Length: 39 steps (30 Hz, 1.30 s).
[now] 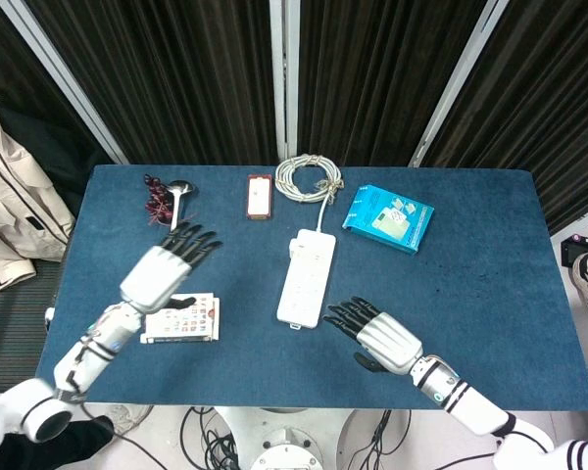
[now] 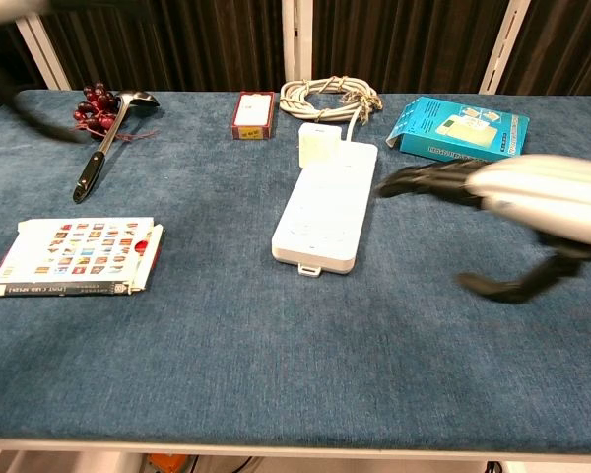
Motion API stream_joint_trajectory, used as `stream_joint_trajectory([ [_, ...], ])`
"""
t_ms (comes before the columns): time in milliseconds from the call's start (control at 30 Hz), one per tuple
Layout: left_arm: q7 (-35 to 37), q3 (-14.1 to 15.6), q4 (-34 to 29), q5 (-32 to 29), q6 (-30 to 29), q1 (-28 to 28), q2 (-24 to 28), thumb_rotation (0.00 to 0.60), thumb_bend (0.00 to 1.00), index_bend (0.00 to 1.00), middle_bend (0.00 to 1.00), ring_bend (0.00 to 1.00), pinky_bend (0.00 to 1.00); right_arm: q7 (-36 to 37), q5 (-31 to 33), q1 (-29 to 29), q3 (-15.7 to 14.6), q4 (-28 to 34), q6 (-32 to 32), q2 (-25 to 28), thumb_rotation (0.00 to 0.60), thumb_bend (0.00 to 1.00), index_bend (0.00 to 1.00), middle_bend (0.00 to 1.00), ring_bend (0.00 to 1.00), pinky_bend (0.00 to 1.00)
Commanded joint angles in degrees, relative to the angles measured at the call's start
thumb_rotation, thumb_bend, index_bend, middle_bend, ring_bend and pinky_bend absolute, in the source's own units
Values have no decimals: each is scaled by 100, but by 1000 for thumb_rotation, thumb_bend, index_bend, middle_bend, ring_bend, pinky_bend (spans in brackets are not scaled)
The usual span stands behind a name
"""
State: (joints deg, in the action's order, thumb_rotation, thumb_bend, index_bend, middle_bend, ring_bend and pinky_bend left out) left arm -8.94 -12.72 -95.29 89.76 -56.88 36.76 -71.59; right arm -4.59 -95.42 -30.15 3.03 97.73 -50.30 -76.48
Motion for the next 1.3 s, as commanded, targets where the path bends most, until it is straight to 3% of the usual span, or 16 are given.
stream_joint_trajectory([
  [33, 401, -396, 877, -52, 1058, 1173, -828, 600, 118, 142, 104, 24, 114, 86, 450, -340, 185, -392, 444, -518, 600, 371, 0, 14, 0, 0],
  [200, 711, -442, 1855, -90, 1750, 2073, -1490, 600, 143, 168, 114, 24, 144, 81, 721, -554, 260, -698, 574, -885, 600, 371, 0, 25, 0, 0],
  [467, 1167, -204, 3207, -17, 2107, 2837, -2274, 600, 156, 184, 146, 56, 193, 180, 962, -787, 259, -1014, 677, -1152, 600, 371, 0, 32, 0, 0],
  [633, 1648, -26, 3832, 201, 1872, 3095, -2631, 600, 178, 266, 219, 136, 313, 203, 1050, -854, 201, -1143, 676, -1254, 600, 371, 0, 40, 0, 0],
  [1000, 2409, 570, 5270, 631, 1828, 3695, -3259, 600, 214, 279, 234, 164, 372, 194, 1244, -961, 70, -1299, 716, -1377, 600, 371, 0, 42, 0, 0],
  [1300, 2747, 943, 6198, 813, 1498, 3853, -3726, 600, 253, 341, 312, 269, 499, 190, 1374, -1054, 21, -1421, 762, -1475, 600, 371, 0, 42, 0, 0],
])
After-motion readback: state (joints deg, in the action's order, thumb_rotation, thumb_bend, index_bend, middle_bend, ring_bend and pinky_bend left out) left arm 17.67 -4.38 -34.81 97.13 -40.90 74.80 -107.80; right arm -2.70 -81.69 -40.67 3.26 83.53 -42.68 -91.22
